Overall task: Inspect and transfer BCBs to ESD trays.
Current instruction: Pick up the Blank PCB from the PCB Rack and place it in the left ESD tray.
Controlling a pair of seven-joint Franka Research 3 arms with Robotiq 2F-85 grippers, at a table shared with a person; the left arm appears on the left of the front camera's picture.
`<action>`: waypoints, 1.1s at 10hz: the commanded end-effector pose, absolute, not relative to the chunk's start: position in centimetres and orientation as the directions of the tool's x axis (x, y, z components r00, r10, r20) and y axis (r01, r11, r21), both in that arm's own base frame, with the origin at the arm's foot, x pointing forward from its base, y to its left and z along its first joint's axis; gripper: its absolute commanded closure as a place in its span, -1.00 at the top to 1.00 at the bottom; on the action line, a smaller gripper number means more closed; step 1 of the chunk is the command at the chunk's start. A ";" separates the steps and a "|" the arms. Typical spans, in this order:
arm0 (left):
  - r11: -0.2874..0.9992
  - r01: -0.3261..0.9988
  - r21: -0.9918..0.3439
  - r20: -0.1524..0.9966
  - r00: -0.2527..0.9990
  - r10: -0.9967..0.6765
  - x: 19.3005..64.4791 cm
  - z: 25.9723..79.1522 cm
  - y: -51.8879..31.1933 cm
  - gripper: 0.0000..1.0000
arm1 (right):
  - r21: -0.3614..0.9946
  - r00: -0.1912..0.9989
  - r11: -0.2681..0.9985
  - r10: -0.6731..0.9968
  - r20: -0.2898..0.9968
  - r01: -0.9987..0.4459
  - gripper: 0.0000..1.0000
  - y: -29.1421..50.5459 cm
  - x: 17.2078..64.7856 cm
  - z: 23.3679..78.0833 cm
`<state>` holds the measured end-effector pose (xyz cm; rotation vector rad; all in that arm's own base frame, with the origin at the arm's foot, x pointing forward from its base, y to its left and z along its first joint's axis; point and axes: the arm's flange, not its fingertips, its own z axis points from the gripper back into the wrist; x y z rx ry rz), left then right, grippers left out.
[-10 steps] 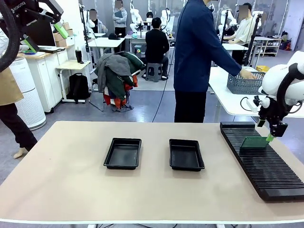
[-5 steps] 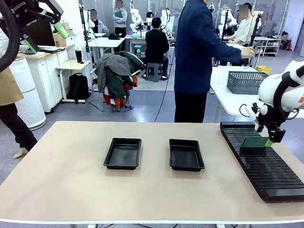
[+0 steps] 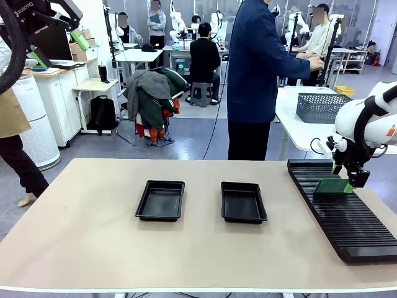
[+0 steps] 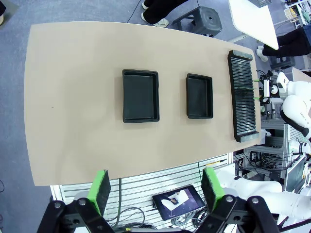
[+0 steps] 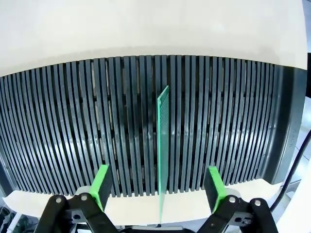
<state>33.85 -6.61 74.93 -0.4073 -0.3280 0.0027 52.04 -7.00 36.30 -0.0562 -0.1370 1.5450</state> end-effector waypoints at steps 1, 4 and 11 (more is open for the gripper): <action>0.918 0.061 -0.392 0.311 0.948 0.069 33.9 74.8 -6.6 1.00 | -0.122 0.019 0.026 0.999 0.051 -0.992 1.00 -7.1 52.0 36.3; 0.918 0.061 -0.392 0.311 0.948 0.069 33.9 74.8 -6.6 1.00 | -0.122 0.019 0.026 0.999 0.051 -0.992 1.00 -7.1 52.0 36.3; 0.918 0.061 -0.392 0.311 0.948 0.069 33.9 74.8 -6.6 1.00 | -0.140 -0.013 -0.005 0.998 0.060 -0.990 0.66 -7.0 51.3 36.5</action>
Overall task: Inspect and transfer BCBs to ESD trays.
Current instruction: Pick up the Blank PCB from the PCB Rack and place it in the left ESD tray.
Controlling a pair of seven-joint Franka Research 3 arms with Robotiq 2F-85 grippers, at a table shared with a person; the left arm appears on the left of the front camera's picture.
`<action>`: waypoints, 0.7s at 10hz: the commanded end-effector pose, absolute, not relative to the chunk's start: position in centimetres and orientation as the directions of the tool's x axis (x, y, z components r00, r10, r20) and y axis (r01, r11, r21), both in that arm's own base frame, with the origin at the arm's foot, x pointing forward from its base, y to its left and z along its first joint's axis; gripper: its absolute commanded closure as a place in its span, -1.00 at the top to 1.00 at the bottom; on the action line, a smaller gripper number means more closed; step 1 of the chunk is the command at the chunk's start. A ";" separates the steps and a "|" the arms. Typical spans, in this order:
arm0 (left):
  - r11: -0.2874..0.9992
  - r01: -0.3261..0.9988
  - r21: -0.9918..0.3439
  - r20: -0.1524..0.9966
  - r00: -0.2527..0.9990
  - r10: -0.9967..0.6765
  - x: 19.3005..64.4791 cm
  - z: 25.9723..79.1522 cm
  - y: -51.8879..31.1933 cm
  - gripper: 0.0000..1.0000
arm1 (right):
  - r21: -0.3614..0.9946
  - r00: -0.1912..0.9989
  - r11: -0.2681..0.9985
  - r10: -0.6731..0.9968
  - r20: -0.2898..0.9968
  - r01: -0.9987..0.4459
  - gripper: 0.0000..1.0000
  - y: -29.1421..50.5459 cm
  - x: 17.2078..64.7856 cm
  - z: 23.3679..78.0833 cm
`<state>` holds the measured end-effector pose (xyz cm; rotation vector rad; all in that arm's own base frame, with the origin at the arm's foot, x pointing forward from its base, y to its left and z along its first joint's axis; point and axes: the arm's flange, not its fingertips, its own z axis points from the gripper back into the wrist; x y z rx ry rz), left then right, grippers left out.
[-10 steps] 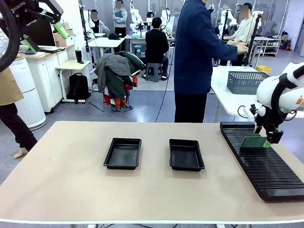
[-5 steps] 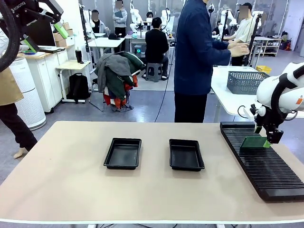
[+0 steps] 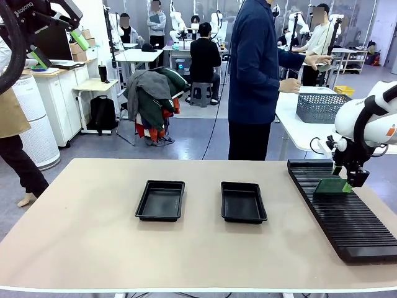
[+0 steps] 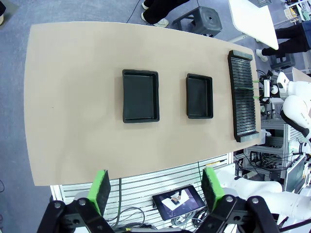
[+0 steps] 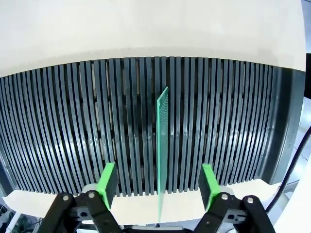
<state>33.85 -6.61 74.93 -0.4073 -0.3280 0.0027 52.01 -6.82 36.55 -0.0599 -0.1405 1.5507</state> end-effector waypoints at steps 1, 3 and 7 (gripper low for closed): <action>0.918 0.061 -0.392 0.311 0.948 0.069 33.9 74.8 -6.6 1.00 | -0.143 -0.016 -0.008 0.998 0.060 -0.990 0.51 -7.0 51.1 36.5; 0.918 0.061 -0.392 0.311 0.948 0.069 33.9 74.8 -6.6 1.00 | -0.140 -0.018 -0.009 0.998 0.063 -0.990 0.26 -6.9 50.9 36.4; 0.918 0.061 -0.392 0.311 0.948 0.069 33.9 74.8 -6.6 1.00 | -0.140 -0.020 -0.011 0.998 0.063 -0.990 -0.24 -6.8 51.0 36.5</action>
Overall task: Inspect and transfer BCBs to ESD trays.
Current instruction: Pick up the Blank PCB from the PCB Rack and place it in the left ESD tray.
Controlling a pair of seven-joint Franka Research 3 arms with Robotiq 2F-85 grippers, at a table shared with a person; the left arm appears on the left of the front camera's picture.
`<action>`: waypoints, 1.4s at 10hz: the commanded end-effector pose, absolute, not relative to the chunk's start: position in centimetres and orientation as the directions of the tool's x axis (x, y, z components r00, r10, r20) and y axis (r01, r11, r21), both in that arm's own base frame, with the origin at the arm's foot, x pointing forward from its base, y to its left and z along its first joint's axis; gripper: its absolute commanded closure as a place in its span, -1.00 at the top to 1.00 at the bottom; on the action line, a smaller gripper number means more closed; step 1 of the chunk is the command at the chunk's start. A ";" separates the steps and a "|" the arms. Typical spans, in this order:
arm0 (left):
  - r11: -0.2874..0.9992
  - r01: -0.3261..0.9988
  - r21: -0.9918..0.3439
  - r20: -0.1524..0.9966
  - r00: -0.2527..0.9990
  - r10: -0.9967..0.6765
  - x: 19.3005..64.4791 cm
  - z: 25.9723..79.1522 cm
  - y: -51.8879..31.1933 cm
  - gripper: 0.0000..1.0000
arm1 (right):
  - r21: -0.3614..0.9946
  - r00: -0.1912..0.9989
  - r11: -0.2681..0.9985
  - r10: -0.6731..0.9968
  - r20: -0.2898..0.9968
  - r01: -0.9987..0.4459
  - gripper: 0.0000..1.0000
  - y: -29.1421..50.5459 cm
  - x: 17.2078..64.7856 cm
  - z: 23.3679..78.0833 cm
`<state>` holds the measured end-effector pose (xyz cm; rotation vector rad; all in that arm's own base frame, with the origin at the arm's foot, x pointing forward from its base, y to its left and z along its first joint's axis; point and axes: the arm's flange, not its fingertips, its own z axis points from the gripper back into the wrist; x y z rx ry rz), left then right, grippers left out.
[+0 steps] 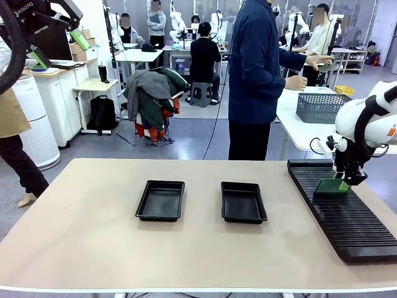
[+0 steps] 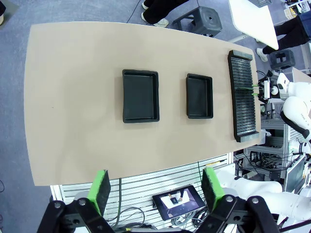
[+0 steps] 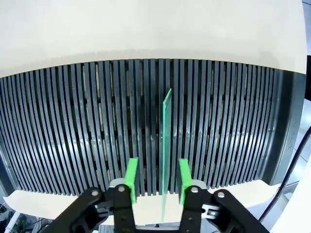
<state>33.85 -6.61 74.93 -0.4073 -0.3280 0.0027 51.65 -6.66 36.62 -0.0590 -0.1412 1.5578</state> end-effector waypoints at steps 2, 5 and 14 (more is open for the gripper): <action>0.918 0.061 -0.392 0.311 0.948 0.069 33.9 74.8 -6.6 1.00 | -0.138 -0.020 -0.010 0.998 0.065 -0.990 -0.49 -6.9 51.1 36.4; 0.918 0.061 -0.392 0.311 0.948 0.069 33.9 74.8 -6.6 1.00 | -0.145 -0.019 -0.009 0.998 0.062 -0.989 -0.84 -6.8 51.1 36.5; 0.918 0.061 -0.392 0.311 0.948 0.069 33.9 74.8 -6.6 1.00 | -0.138 0.007 0.014 0.999 0.051 -0.990 -1.00 -6.7 51.8 36.8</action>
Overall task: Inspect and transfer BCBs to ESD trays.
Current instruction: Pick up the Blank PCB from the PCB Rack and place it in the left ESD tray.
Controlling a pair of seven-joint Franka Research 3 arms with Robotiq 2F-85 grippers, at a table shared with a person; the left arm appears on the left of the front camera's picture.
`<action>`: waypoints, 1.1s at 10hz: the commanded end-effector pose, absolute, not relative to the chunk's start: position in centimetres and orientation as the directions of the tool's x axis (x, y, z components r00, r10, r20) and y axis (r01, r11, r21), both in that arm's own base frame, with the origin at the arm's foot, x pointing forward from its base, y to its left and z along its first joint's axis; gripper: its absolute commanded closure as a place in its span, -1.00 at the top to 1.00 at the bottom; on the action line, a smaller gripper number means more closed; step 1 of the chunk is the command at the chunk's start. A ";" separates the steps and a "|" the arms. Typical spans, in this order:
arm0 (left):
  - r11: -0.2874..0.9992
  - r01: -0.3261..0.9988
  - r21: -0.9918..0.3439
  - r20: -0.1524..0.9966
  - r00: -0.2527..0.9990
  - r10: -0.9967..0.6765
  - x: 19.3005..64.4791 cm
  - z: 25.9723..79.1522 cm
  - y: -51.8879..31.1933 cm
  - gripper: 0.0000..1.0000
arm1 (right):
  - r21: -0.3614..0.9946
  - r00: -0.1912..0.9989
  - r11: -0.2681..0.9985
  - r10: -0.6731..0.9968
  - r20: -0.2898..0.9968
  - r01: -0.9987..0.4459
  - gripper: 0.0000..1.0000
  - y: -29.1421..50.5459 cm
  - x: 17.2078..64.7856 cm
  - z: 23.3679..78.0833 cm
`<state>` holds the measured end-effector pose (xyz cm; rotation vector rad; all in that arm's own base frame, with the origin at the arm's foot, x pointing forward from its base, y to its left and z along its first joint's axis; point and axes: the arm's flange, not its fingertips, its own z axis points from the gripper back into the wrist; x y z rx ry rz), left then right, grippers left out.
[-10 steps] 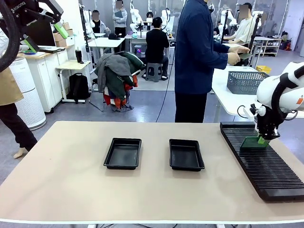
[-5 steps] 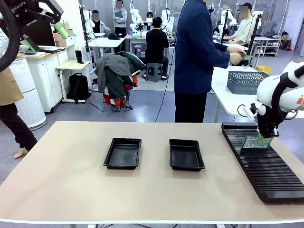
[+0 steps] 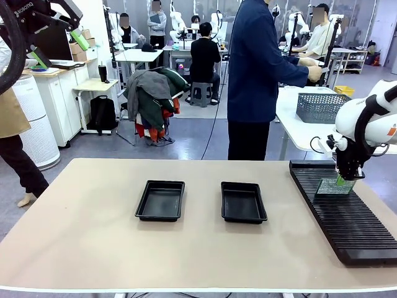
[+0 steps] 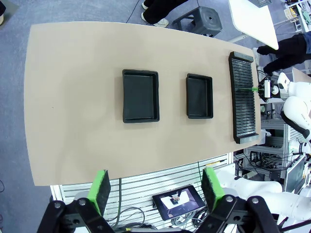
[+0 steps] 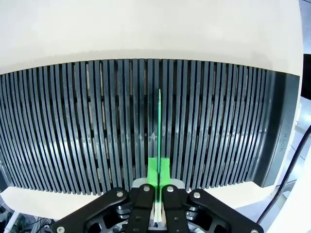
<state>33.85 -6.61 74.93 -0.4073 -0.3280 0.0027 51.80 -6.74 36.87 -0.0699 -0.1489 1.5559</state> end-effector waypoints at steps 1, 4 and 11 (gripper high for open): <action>0.918 0.061 -0.392 0.311 0.948 0.069 33.9 74.8 -6.6 1.00 | -0.138 0.007 0.014 0.999 0.051 -0.990 -1.00 -6.7 51.8 36.8; 0.918 0.061 -0.392 0.311 0.948 0.069 33.9 74.8 -6.6 1.00 | -0.138 -0.003 0.005 0.998 0.058 -0.990 -0.96 -6.6 51.7 38.8; 0.918 0.061 -0.392 0.311 0.948 0.069 33.9 74.8 -6.6 1.00 | -0.047 0.072 0.073 0.997 0.021 -0.996 -0.96 -6.9 47.9 57.9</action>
